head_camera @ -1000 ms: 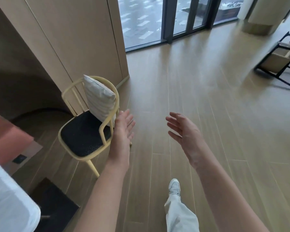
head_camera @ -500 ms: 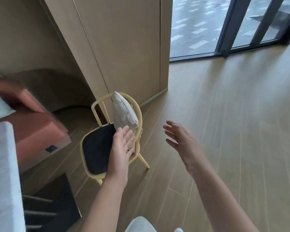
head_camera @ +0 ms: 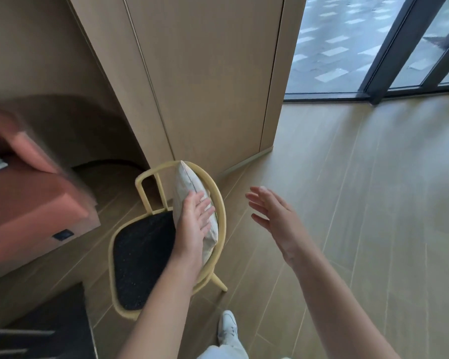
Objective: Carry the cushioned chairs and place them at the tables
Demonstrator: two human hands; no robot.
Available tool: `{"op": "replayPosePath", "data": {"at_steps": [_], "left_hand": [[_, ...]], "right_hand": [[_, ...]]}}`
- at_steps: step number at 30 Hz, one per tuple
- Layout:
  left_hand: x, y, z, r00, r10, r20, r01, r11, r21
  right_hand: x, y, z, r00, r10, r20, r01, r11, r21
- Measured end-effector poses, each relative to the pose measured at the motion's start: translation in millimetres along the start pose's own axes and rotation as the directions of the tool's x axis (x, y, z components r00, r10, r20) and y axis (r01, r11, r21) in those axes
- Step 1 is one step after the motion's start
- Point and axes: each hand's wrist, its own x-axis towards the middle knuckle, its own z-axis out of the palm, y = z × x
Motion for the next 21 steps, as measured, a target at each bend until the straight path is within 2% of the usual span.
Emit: {"op": "replayPosePath", "data": {"at_steps": [3,8,15,18,21], "left_hand": [[38.1,24.9,13.9,0.999,0.036,-0.003,-0.036,0.999,0.016],[84.2,48.8,16.7,0.997,0.056,-0.051,-0.056,0.998,0.006],[127.4,29.8,12.6,0.964,-0.12,-0.236,0.077,0.98,-0.183],[145.9,12.7,13.9,0.926,-0.229,-0.299,0.127,0.937,-0.325],[165.4,-5.9,21.4,0.857,-0.335,-0.391,0.132,0.877,-0.462]], "right_hand": [[38.6,-14.9,0.6,1.0,0.005,-0.027,-0.005,1.0,0.002],[97.1,-28.5,10.7,0.999,0.036,0.015,-0.036,0.999,-0.015],[182.9,-4.8,28.2,0.971,0.168,0.171,-0.151,0.983,-0.105],[221.8,7.4,36.7,0.936,0.245,0.252,-0.199,0.96,-0.195],[262.8,15.6,43.3,0.875,0.311,0.371,-0.206,0.933,-0.296]]}}
